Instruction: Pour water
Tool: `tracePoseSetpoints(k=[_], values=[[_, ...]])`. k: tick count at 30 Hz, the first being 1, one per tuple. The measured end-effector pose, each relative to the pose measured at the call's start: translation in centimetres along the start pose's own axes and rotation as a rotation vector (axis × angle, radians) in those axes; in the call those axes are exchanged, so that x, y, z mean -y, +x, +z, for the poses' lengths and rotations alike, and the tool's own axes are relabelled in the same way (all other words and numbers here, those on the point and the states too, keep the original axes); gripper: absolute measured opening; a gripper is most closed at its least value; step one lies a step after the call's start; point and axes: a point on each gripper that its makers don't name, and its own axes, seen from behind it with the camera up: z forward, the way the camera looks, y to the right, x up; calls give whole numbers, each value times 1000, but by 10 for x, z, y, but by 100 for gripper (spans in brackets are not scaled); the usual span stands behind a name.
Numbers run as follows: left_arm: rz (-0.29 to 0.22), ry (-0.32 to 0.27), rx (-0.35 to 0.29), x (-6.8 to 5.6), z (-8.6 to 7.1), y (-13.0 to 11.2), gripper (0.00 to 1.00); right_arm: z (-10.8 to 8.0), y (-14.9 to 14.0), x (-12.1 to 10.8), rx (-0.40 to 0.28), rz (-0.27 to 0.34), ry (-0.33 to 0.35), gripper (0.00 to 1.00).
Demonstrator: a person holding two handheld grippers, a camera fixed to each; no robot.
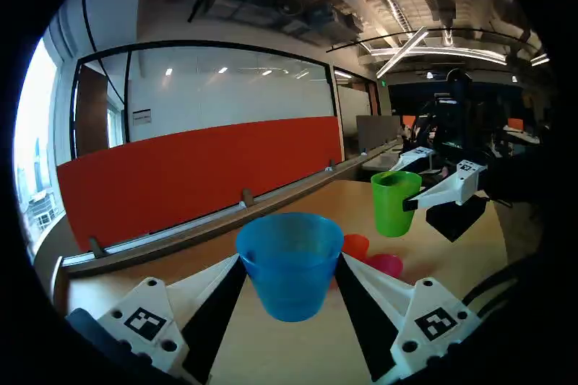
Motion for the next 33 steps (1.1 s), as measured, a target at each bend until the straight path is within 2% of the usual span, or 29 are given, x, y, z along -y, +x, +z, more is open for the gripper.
tracePoseSetpoints(k=[11,20,33], values=[[74,13,-15,3,-4,10,83,7,-1,9,-1,0,26,91],[154,14,-32,0,-5,17,82,12,-5,20,2,-8,55,91],[242,14,-55,-3,-7,27,82,20,-16,38,20,-4,100,91]])
